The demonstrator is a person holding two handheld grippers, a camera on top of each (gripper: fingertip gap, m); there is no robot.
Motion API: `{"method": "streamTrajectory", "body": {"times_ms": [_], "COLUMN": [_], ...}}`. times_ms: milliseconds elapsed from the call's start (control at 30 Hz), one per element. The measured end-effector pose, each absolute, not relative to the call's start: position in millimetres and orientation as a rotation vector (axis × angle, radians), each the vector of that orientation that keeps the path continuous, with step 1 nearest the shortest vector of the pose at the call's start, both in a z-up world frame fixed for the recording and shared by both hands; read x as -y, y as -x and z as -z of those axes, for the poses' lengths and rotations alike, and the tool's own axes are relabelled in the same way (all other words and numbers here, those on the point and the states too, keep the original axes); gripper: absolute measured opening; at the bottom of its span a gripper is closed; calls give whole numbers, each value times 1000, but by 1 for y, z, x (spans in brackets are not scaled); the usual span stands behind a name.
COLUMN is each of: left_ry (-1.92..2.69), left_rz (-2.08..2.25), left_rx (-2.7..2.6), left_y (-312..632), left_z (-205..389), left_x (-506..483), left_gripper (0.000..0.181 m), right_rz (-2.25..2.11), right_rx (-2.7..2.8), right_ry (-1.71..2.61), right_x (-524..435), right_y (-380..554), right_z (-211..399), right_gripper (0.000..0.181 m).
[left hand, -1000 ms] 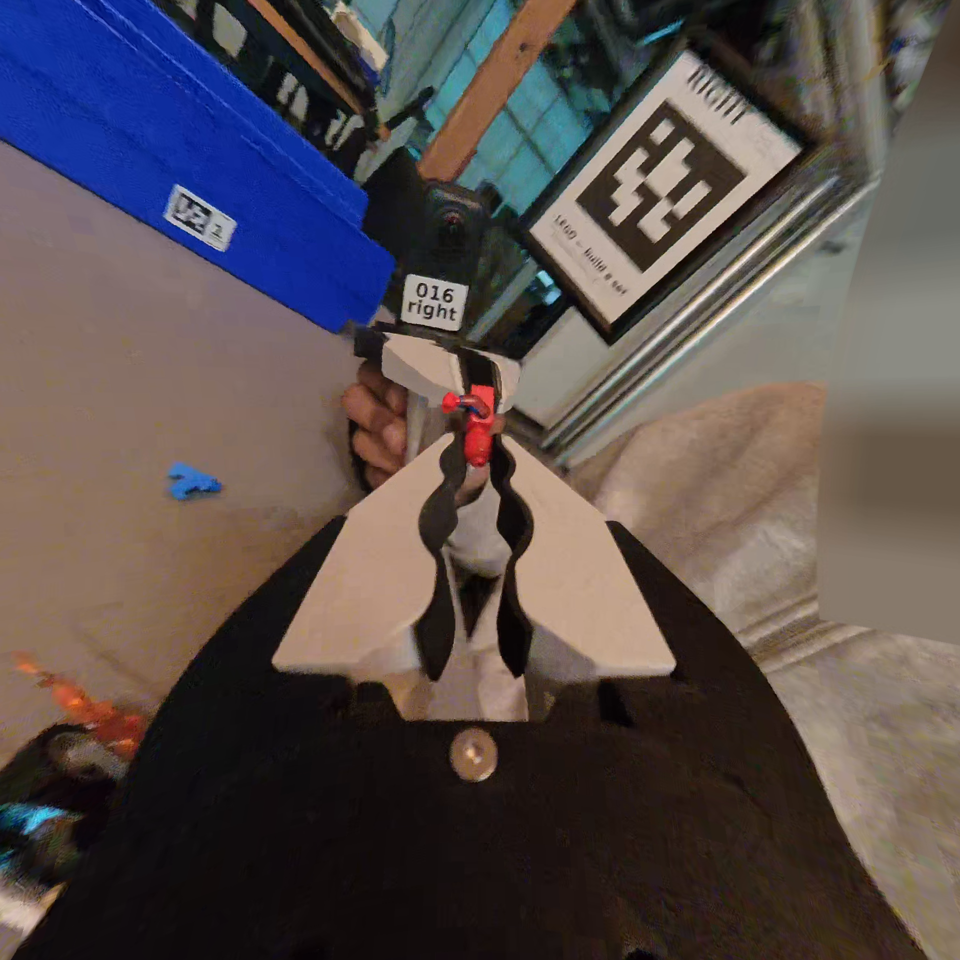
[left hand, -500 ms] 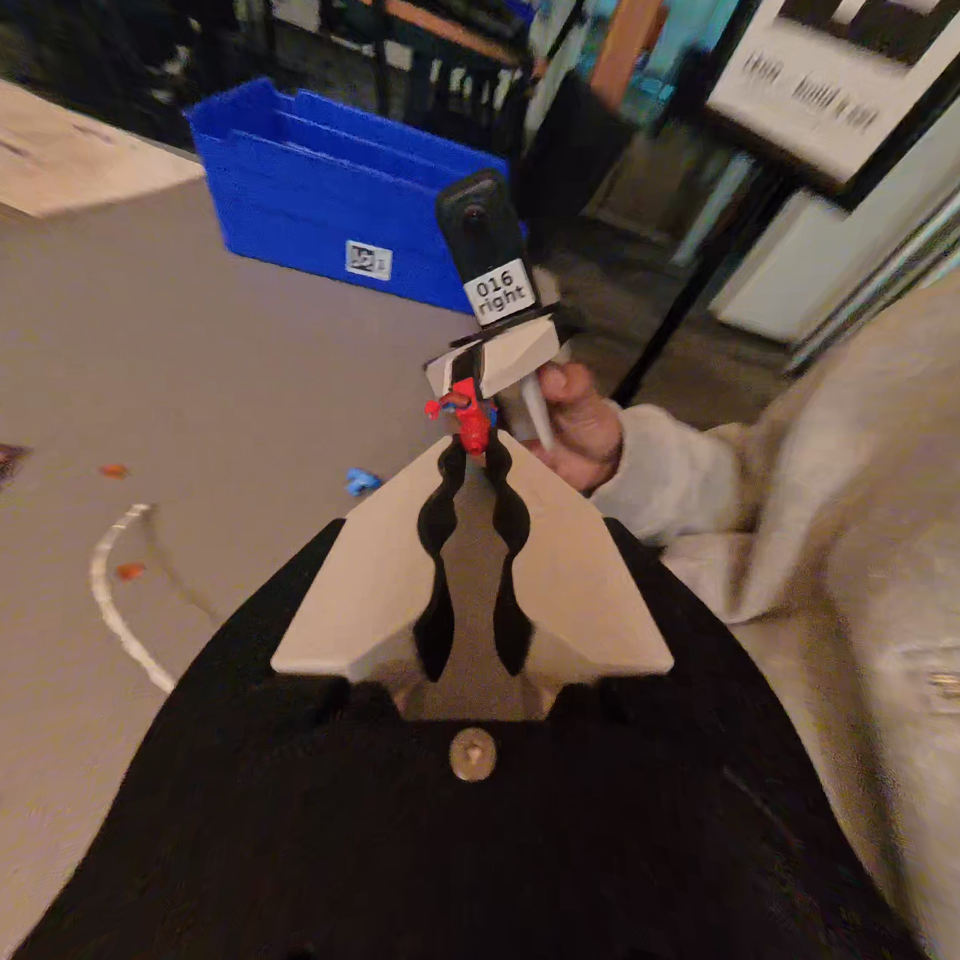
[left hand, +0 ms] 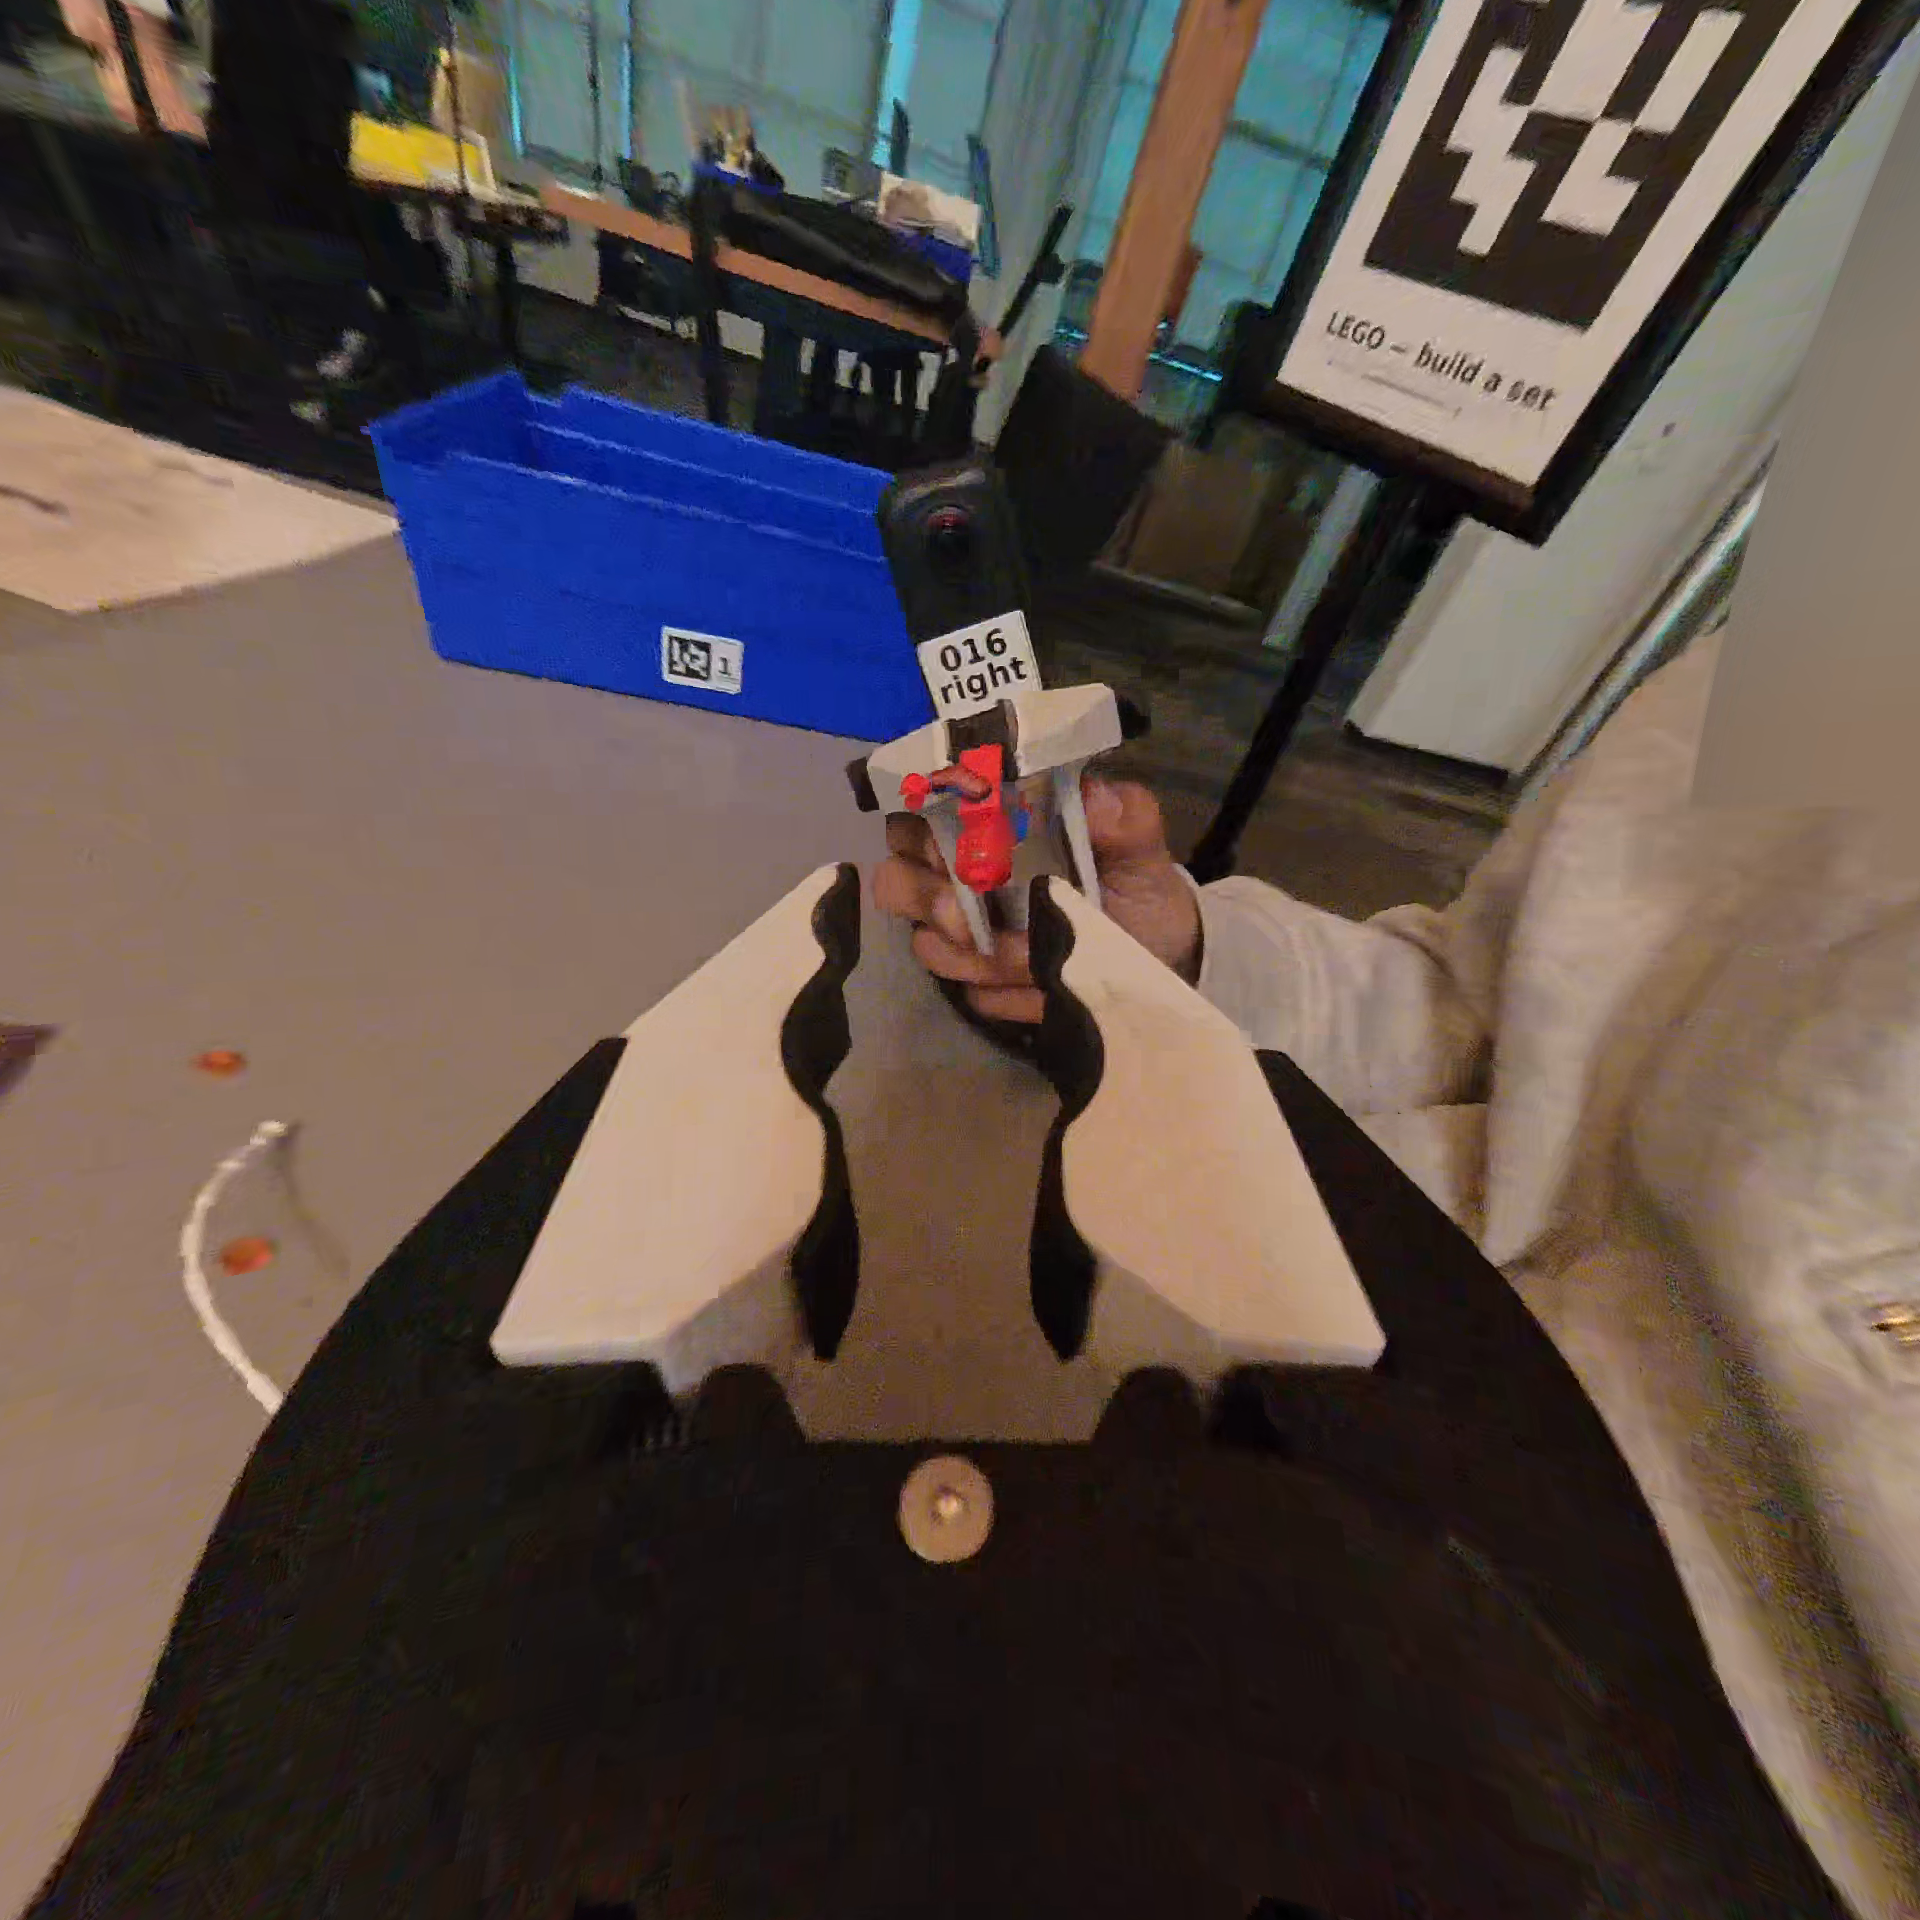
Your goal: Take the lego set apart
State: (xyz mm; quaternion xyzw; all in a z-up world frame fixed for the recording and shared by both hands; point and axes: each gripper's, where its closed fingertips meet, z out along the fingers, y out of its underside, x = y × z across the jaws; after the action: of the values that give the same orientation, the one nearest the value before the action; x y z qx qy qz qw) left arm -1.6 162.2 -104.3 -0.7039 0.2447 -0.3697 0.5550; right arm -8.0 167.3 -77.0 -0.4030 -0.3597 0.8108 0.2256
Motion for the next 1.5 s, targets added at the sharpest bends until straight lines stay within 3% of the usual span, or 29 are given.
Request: {"method": "streamTrajectory", "body": {"times_ms": [100,167,767,867,1000,1500], "left_ry": [1603,1603,1622,1646,1675,1755], "left_rz": [808,805,770,786,775,680], "left_rx": [-593,-597,-638,-671,-705,-769], "left_y": [1,0,4,6,9,13], "left_z": [99,100,100,102,103,115], "left_x": [-161,-160,-161,-158,-156,-158], "left_gripper": [28,9,7,7,8,8], "right_rz": [-2213,-2191,-2150,-2105,-2064,-2018], "right_rx": [1000,1012,994,1022,1131,1184], "right_ry": [1147,1160,1147,1157,1153,1207], "right_x": [-168,-167,-171,-170,-160,-160], "right_y": [11,13,14,17,17,21], "right_z": [81,83,83,87,91,101], "right_gripper": [5,5,4,19,6,6]}}
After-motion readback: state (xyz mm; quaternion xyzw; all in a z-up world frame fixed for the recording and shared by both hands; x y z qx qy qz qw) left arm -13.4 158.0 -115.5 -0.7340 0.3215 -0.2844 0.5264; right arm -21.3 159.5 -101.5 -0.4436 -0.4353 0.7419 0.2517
